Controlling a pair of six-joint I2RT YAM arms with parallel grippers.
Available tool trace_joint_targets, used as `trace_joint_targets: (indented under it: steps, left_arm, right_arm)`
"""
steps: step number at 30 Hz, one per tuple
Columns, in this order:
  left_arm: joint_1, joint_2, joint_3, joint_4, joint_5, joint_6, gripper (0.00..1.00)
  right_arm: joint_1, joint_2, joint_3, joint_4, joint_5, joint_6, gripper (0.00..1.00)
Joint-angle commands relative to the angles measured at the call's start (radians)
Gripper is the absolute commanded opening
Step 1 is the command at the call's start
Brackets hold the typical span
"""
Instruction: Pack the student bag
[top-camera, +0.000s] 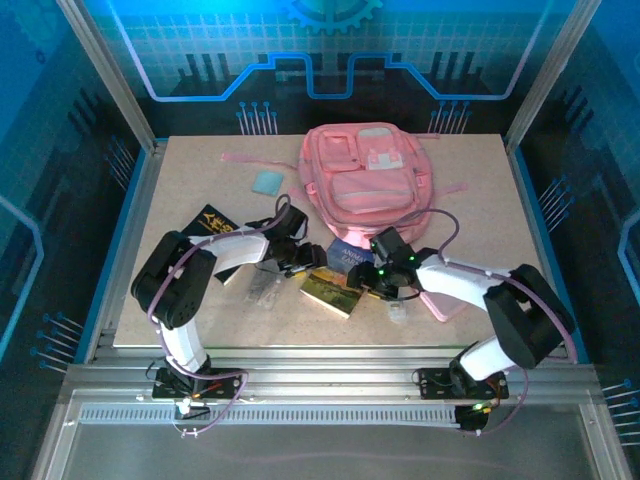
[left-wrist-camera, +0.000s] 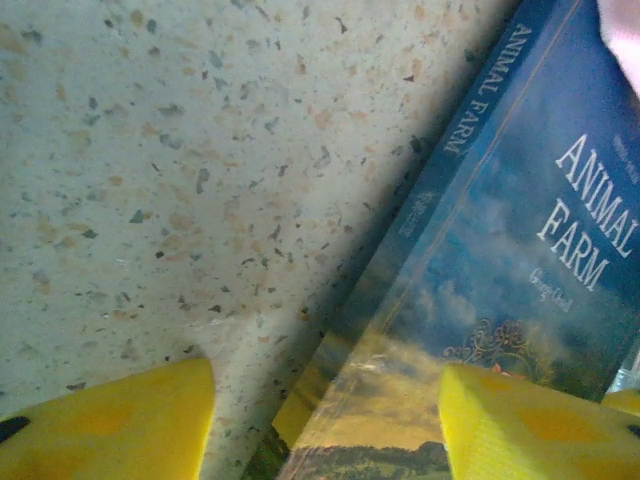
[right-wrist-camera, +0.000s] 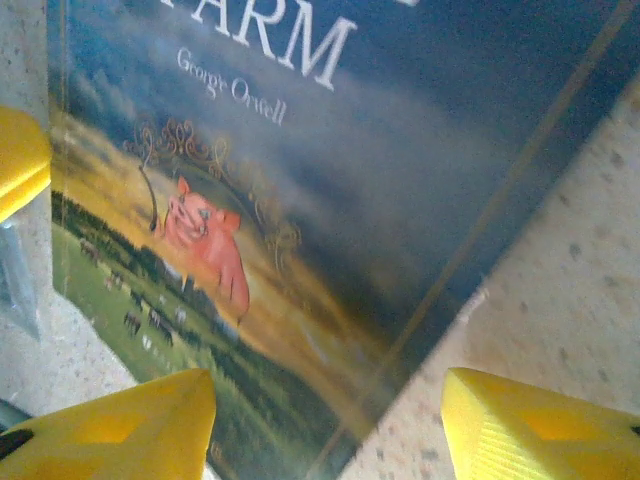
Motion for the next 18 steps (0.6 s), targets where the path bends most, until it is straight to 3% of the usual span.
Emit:
trace_joint_targets:
  steps: [1,7,12,18]
  left_arm:
    - [-0.042,0.014,-0.049,0.016,0.101,-0.013,0.56]
    - [-0.081,-0.022,-0.118,0.02,0.111,-0.052,0.44]
    - [-0.081,-0.014,-0.144,0.034,0.106,-0.082,0.42]
    - [-0.083,-0.019,-0.131,0.023,0.114,-0.083,0.41]
  right_arm:
    - [0.028,0.052,-0.015,0.129,0.02,0.05,0.6]
    - [0.05,-0.04,-0.018,0.189,-0.006,0.085,0.51]
    - [0.051,-0.141,-0.035,0.168,-0.006,0.104,0.43]
    - [0.053,-0.096,-0.055,0.22,-0.011,0.132,0.3]
